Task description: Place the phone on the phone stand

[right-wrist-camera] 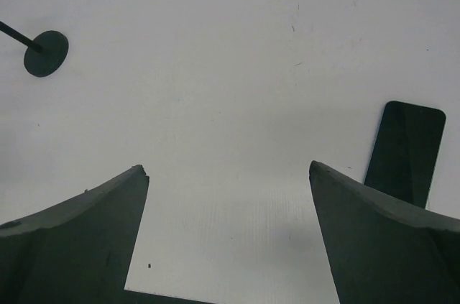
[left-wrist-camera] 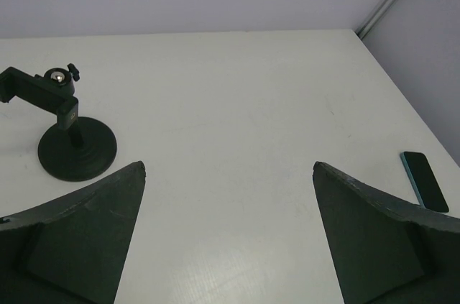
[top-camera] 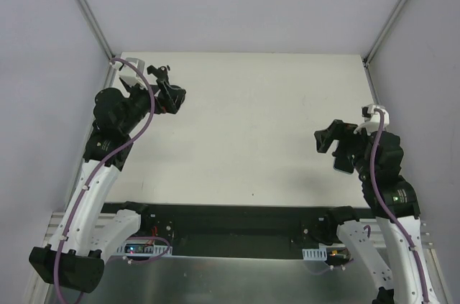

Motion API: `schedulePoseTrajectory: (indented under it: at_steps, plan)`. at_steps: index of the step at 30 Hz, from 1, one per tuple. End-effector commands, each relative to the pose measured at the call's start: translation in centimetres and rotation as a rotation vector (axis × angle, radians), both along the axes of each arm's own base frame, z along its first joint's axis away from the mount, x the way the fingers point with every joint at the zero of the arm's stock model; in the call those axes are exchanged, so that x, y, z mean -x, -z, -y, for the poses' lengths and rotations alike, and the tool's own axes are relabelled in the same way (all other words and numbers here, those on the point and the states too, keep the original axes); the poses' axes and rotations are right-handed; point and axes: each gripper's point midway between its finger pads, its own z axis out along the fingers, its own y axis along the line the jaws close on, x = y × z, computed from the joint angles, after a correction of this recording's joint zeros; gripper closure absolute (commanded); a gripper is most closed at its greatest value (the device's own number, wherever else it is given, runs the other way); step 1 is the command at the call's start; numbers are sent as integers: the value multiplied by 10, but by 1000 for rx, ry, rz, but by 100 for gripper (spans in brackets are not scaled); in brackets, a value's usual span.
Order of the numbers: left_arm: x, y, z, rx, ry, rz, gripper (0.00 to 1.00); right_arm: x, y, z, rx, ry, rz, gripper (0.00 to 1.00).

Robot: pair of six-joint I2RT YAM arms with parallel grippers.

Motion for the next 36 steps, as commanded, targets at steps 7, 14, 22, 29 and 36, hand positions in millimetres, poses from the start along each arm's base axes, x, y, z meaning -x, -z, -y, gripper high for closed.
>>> schedulePoseTrajectory:
  at_steps: [7,14,22,29,36]
  plan:
    - [-11,-11,3,25,-3,27,1,-12,-24,-22,-137,-50,36,4]
    - [-37,19,-9,191,-25,-183,1,-8,-17,-31,-137,-103,-27,4]
    - [-83,39,-37,635,71,-303,1,4,-17,-29,-99,-133,-14,4]
    - [-133,62,-82,882,9,-354,1,4,-19,-31,-106,-144,4,4]
    - [-174,85,-92,1020,7,-422,1,9,-25,-34,-135,-154,20,4]
